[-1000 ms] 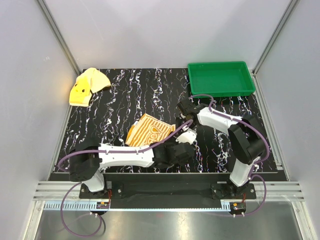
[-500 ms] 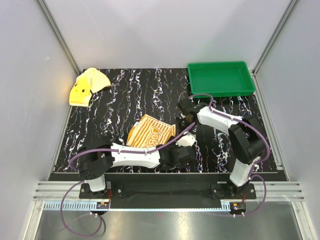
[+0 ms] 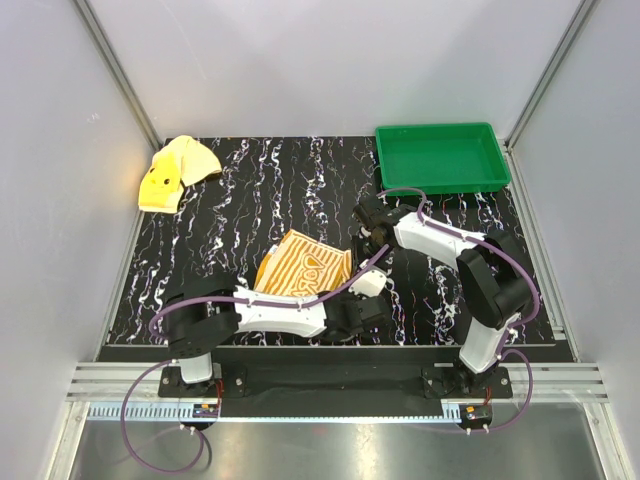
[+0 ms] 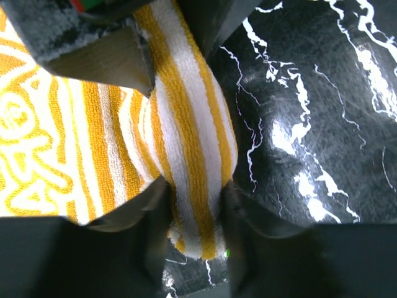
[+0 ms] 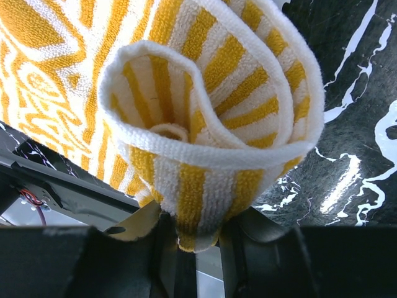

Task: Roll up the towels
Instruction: Roll the towel

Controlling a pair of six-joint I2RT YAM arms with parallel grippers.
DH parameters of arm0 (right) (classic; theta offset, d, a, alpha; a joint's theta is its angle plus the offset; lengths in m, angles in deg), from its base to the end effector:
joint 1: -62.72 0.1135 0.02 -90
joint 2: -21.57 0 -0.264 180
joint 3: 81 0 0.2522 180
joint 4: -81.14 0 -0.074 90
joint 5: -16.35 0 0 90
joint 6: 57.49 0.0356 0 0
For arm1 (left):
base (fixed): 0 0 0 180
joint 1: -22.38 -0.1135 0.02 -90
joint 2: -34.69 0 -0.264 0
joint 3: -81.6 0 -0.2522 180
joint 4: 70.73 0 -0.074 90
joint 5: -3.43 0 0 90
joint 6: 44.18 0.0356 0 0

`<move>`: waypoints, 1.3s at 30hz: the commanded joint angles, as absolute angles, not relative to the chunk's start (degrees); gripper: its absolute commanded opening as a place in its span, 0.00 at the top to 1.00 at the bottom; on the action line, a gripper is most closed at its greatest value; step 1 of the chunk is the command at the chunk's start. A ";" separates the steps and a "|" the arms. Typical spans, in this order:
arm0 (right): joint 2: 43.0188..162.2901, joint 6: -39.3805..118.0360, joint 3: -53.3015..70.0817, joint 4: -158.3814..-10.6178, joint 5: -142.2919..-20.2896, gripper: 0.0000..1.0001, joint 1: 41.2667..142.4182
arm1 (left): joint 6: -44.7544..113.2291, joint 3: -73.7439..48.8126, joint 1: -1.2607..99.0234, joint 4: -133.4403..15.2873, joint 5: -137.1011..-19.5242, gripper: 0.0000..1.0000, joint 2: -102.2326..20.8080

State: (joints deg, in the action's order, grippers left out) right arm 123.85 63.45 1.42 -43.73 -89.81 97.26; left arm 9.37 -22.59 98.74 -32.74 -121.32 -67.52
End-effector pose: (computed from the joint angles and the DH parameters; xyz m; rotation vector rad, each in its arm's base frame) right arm 0.2756 0.2017 0.1813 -0.1513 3.0166 0.5758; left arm 0.1014 -0.3318 0.1663 0.6585 2.3137 -0.0388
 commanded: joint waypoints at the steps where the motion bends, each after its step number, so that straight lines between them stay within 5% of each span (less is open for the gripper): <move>1: 123.62 62.05 3.77 -43.00 -90.79 0.66 96.99 | 6.53 -21.44 98.85 -29.38 -122.52 0.73 -69.90; 6: 122.56 61.61 3.42 -42.29 -90.35 0.63 96.29 | 6.53 -21.97 98.76 -30.43 -121.64 0.86 -68.67; 17: 113.70 57.65 5.61 -35.80 -85.26 0.21 83.22 | 3.46 -27.67 94.46 -34.29 -111.55 0.89 -59.18; 25: 104.46 58.09 2.82 -38.15 -86.12 0.16 80.73 | -0.67 -36.46 85.42 -45.01 -96.17 0.90 -48.65; 39: 93.37 75.83 -30.22 -87.00 -116.36 0.10 81.26 | -12.09 -53.78 70.64 -72.69 -70.07 0.92 -42.03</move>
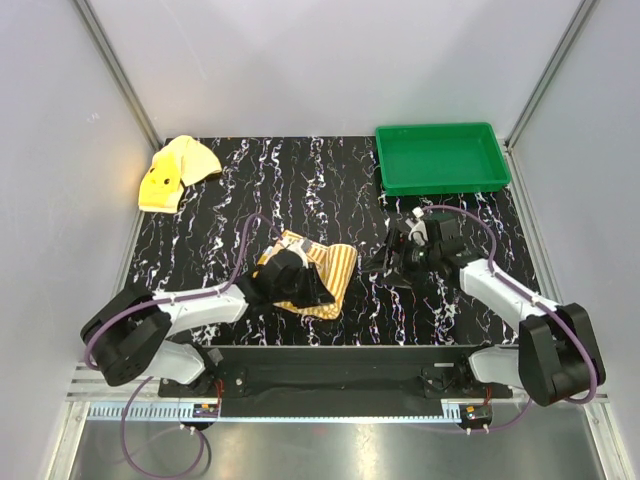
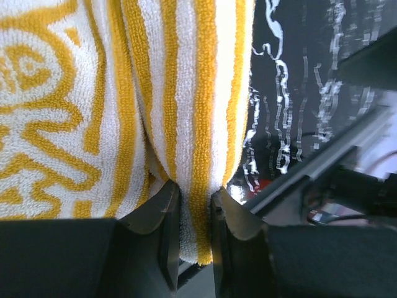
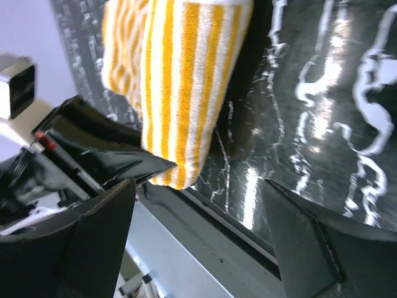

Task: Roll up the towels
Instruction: Roll the towel

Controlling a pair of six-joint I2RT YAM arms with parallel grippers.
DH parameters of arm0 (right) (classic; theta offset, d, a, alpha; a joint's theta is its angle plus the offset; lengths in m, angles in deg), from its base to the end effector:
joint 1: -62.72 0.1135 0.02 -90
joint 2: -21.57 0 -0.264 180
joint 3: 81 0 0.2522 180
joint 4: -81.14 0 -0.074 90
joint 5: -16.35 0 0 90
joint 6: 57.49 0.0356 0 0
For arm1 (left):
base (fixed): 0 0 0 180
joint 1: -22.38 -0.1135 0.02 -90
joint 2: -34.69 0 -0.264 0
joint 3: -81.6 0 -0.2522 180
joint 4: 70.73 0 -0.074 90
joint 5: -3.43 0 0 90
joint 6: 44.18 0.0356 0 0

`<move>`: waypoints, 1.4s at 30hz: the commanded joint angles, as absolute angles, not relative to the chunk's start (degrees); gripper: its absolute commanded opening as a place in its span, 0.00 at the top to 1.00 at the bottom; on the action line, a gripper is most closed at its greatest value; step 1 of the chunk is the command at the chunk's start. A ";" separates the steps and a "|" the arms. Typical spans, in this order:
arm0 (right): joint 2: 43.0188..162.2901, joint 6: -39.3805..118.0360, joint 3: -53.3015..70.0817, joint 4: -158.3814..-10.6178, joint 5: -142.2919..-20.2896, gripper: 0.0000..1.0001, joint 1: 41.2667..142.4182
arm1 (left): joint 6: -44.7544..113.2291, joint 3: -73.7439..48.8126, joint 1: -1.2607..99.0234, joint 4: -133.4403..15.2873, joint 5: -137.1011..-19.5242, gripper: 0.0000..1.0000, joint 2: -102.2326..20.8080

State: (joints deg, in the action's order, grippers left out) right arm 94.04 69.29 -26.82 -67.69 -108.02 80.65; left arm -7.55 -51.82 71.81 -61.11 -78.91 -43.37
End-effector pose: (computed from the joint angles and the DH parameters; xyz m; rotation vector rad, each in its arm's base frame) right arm 0.2289 0.0952 0.2075 0.1303 2.5644 1.1337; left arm 0.1673 -0.2027 0.1682 -0.0100 2.5264 -1.0028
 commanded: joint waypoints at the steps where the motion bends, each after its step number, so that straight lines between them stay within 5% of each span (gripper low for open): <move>1: 94.69 76.45 -31.02 -90.77 -116.71 0.10 81.87 | -12.89 -55.79 69.85 -74.53 -68.92 0.92 -42.30; 27: 125.46 83.05 -35.34 -127.98 -113.73 0.11 94.18 | -31.09 -72.33 58.86 -120.95 -53.00 0.98 -60.84; 30: 126.51 83.49 -35.25 -129.13 -113.90 0.21 94.79 | -31.09 -72.33 58.42 -121.84 -52.91 0.98 -62.16; 33: 127.04 83.49 -35.43 -129.04 -114.08 0.49 95.06 | -30.91 -72.59 57.81 -121.84 -52.91 0.98 -62.78; 35: 126.69 83.93 -35.69 -128.78 -114.25 0.59 95.06 | -30.74 -72.68 57.54 -121.75 -52.91 0.94 -62.60; 38: 124.41 82.44 -34.30 -122.48 -112.77 0.64 95.06 | -28.38 -72.33 57.54 -118.07 -53.35 0.70 -59.90; 39: 119.88 77.82 -31.59 -107.05 -108.32 0.66 95.15 | -23.14 -69.81 57.63 -101.26 -55.44 0.50 -53.87; 42: 117.04 73.94 -27.27 -92.84 -103.39 0.66 95.15 | -14.94 -64.29 58.76 -80.15 -60.71 0.41 -45.32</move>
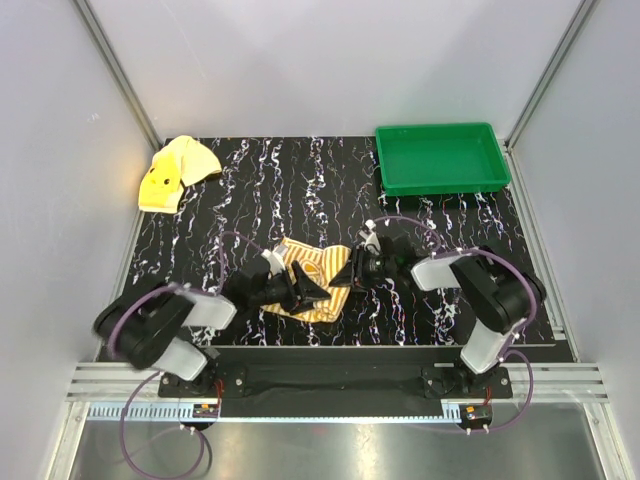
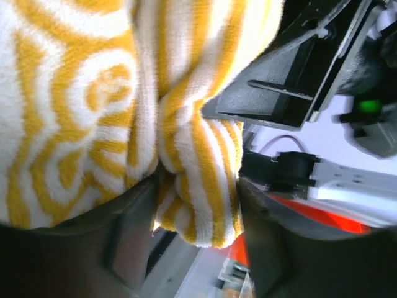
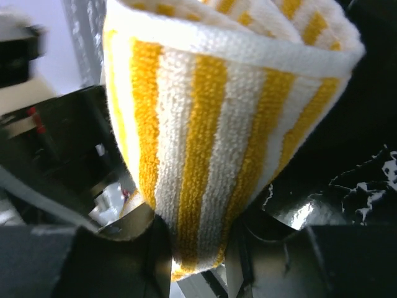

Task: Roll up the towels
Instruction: Roll the towel

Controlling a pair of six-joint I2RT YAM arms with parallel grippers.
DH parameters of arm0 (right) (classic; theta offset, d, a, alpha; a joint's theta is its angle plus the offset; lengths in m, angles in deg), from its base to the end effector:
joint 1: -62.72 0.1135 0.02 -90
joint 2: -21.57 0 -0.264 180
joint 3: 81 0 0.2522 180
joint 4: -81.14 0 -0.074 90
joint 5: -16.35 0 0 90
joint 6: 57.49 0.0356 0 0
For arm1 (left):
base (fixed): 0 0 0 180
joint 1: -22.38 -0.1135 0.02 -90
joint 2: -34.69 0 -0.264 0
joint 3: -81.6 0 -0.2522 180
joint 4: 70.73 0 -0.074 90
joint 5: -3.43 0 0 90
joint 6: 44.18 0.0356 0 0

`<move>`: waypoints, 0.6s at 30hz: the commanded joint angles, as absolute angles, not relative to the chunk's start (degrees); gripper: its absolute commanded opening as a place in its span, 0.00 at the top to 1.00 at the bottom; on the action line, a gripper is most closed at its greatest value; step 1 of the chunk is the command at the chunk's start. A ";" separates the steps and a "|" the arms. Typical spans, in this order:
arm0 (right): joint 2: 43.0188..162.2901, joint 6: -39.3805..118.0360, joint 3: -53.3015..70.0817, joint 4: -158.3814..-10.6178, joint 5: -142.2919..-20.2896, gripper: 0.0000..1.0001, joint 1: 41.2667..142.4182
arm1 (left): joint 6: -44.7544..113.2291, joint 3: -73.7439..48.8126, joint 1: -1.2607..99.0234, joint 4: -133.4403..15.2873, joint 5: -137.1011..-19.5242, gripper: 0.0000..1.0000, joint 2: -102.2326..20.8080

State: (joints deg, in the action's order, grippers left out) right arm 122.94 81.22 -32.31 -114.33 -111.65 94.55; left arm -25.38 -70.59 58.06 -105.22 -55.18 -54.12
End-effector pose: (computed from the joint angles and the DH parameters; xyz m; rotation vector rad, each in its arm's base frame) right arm 0.2486 0.1801 0.1100 -0.0547 2.4928 1.4341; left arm 0.1762 -0.1493 0.1103 -0.3342 2.4094 -1.5921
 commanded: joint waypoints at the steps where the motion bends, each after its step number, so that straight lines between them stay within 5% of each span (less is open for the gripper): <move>1: 116.41 72.60 -24.03 -88.39 -102.05 0.66 95.15 | -12.04 -62.24 59.46 -73.13 -63.43 0.34 -39.81; 6: 115.70 67.85 -15.14 -64.24 -92.75 0.65 95.85 | 0.37 -49.67 64.47 -42.79 -82.51 0.27 -31.41; 18: 119.40 63.54 -3.96 -45.20 -84.29 0.61 97.26 | 8.81 -27.79 92.86 -30.79 -116.62 0.21 -44.57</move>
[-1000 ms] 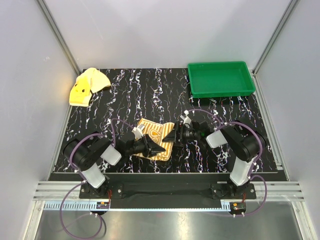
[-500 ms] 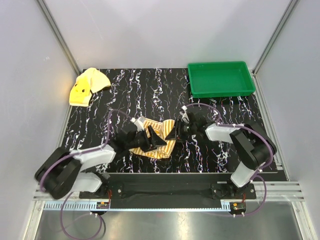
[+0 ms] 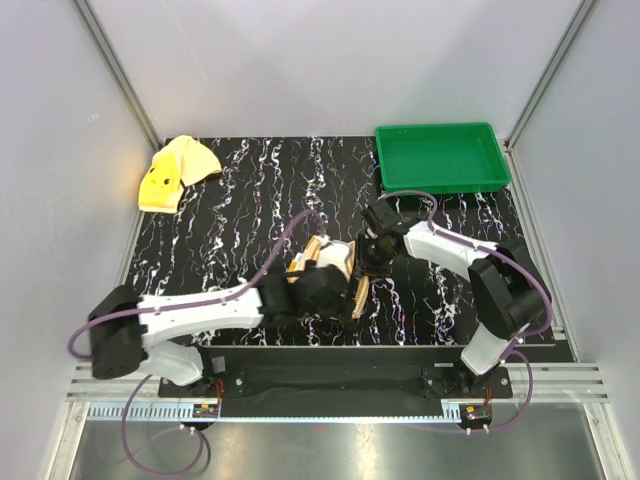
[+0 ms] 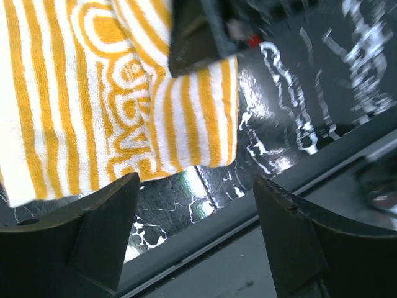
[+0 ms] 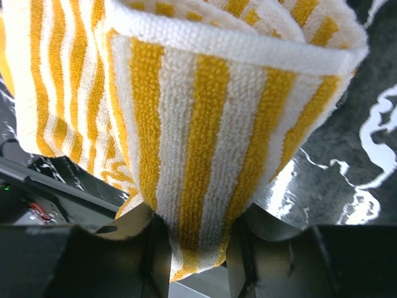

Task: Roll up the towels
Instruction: Roll the towel

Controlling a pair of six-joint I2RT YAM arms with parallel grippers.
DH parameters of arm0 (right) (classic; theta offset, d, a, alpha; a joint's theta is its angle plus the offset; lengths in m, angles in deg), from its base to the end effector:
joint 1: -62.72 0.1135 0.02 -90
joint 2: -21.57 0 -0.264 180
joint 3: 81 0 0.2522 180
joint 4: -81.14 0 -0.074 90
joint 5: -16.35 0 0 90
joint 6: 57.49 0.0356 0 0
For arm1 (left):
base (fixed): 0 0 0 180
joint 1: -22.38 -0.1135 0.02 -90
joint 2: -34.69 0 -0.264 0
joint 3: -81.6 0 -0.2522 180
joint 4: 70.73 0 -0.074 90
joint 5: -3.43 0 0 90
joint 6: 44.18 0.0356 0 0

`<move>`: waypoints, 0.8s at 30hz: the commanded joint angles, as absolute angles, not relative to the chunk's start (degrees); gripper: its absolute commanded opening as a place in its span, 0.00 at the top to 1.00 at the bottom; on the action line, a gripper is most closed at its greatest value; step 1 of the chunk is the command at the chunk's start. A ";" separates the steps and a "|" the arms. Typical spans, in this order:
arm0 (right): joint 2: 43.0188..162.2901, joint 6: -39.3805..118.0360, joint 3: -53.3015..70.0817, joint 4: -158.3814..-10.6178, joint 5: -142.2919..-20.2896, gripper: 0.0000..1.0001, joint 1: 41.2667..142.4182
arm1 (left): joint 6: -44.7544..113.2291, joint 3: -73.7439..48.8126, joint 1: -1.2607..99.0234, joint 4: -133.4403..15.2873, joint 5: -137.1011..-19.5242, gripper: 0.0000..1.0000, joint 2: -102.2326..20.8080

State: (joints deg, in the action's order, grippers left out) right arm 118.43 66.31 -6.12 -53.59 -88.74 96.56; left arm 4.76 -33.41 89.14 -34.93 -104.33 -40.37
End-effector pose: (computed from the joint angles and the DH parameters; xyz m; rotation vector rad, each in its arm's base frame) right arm 0.2667 0.1900 0.1813 -0.0780 2.8884 0.6413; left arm 0.1186 -0.2488 0.2470 0.3840 2.3638 -0.5629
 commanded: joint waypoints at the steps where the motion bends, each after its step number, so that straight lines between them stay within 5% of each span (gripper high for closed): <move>1: 119.40 63.28 -3.70 -44.93 -84.11 0.61 97.34 | 9.16 -26.55 93.65 -30.52 -117.42 0.20 -46.15; 20: 120.01 62.40 -3.52 -43.35 -85.69 0.58 97.34 | 13.65 -14.41 99.99 -30.26 -117.69 0.18 -67.52; 24: 120.19 62.31 -3.35 -43.70 -86.66 0.57 97.34 | 11.10 -15.63 100.16 -29.20 -117.86 0.27 -68.66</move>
